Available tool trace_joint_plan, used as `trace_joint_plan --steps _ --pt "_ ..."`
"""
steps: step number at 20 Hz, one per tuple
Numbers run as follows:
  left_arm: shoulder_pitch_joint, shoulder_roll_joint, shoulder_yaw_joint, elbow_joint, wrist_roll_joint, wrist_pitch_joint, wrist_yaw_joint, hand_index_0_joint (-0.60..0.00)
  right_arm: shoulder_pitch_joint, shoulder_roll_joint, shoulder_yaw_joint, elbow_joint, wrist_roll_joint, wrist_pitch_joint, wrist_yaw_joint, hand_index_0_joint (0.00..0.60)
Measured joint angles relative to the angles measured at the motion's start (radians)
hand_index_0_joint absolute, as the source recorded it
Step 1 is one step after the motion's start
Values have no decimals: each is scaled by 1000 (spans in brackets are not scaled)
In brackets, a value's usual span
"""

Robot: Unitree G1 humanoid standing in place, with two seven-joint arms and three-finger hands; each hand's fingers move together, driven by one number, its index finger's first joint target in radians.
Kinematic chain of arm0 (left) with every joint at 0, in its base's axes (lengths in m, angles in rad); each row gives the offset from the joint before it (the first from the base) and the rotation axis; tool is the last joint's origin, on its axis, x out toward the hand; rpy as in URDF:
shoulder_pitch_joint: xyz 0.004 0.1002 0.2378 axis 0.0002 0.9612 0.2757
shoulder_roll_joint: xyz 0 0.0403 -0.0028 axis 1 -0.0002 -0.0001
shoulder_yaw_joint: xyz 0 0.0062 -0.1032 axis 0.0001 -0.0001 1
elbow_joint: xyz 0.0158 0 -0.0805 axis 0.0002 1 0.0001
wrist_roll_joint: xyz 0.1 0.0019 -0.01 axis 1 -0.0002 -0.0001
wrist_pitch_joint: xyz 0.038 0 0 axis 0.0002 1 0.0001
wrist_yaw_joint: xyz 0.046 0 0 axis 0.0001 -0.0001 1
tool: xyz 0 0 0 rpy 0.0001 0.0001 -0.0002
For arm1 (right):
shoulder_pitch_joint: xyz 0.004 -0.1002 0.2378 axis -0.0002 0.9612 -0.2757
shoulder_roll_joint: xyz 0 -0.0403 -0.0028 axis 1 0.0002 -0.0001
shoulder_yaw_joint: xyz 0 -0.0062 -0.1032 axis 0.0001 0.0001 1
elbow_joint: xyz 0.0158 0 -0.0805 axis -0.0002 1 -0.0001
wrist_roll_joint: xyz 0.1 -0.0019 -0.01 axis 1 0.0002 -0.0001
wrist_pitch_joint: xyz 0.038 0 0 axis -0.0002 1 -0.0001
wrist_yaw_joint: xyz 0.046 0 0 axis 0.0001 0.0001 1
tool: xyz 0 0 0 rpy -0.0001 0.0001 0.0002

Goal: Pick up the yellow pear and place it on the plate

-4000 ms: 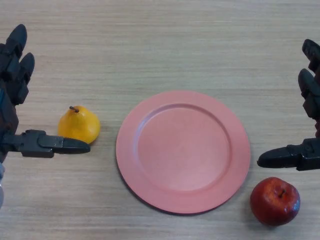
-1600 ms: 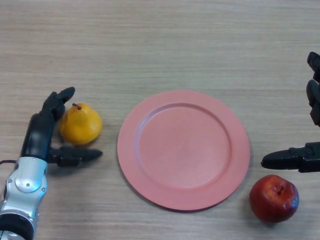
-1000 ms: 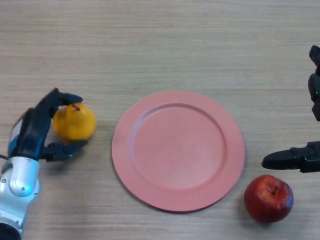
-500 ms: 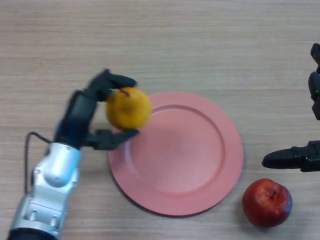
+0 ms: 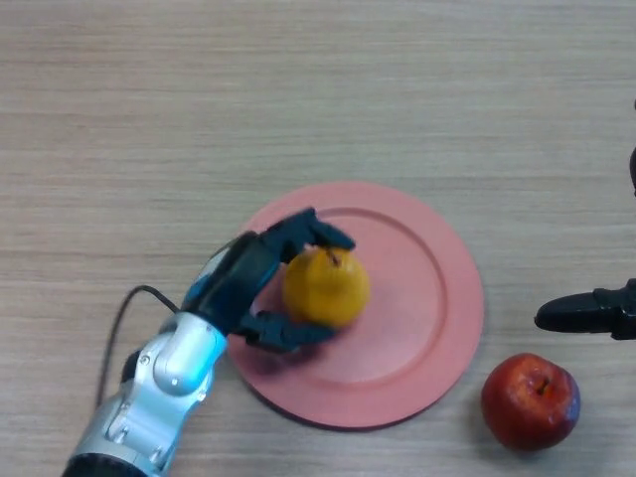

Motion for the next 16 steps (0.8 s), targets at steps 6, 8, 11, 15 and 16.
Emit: trace_joint_plan --steps 6,8,11,15,16 --pt "20 1 1 -36 -25 122 -8 -100 5 0 -2 -5 -1 1 0 0" --pt "41 1 6 -85 45 138 -9 0 9 0 -2 -42 0 37 1 0" --pt "53 1 47 -136 49 175 -24 0 10 1 -3 -44 1 37 1 0" --pt "98 1 99 -240 55 185 -24 0 9 1 -5 -59 0 42 1 0" --pt "110 2 116 -270 89 185 -24 0 6 1 -4 -59 0 42 0 0"
